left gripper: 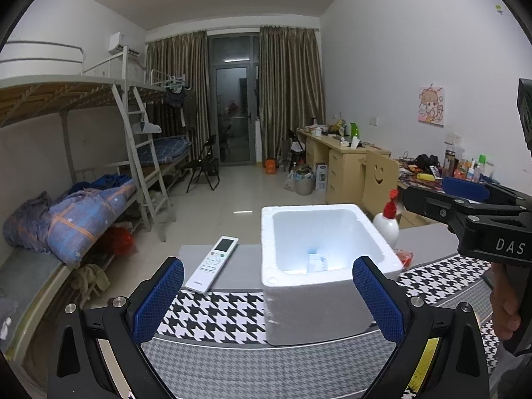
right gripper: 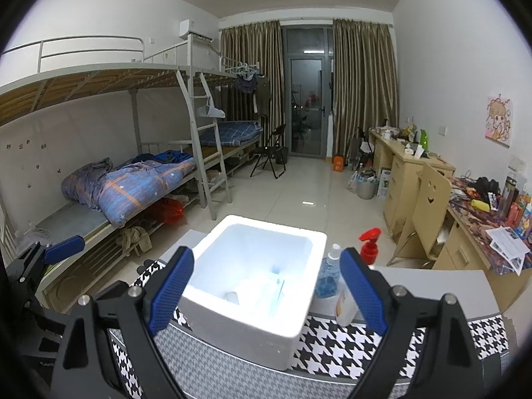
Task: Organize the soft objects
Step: 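Withdraw both grippers from the foam box back toward the table items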
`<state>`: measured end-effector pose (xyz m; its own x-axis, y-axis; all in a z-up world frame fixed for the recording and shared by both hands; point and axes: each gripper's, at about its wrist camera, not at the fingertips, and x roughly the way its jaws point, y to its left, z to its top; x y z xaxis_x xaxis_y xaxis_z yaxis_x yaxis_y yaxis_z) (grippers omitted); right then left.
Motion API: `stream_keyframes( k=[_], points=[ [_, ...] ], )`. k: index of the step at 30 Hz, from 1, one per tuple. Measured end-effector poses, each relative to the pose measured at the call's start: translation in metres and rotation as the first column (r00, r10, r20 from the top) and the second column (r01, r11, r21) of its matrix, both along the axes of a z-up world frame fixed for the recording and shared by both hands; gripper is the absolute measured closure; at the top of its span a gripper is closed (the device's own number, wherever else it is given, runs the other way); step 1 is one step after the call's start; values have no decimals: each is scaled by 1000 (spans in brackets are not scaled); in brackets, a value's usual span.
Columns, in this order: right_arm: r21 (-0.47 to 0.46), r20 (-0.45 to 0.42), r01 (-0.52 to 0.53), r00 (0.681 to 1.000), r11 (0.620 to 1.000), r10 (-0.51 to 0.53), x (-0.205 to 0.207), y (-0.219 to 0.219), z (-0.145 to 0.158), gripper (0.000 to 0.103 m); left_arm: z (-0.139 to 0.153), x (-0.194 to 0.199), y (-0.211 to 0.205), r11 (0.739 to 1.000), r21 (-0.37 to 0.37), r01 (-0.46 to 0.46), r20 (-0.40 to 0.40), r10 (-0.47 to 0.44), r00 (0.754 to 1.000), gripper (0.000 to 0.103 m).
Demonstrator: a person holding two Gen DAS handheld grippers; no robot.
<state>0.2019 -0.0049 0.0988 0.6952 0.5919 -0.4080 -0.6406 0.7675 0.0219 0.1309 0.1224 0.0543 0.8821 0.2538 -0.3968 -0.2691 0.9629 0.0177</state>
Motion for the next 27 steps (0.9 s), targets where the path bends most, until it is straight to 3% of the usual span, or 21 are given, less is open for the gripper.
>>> stream_keyframes(
  k=[27],
  points=[
    [42,39,59,997,997,-60,-56,-71,-28,11,-6,-23,-51,991,-15,134,35,-134,990,1]
  ],
)
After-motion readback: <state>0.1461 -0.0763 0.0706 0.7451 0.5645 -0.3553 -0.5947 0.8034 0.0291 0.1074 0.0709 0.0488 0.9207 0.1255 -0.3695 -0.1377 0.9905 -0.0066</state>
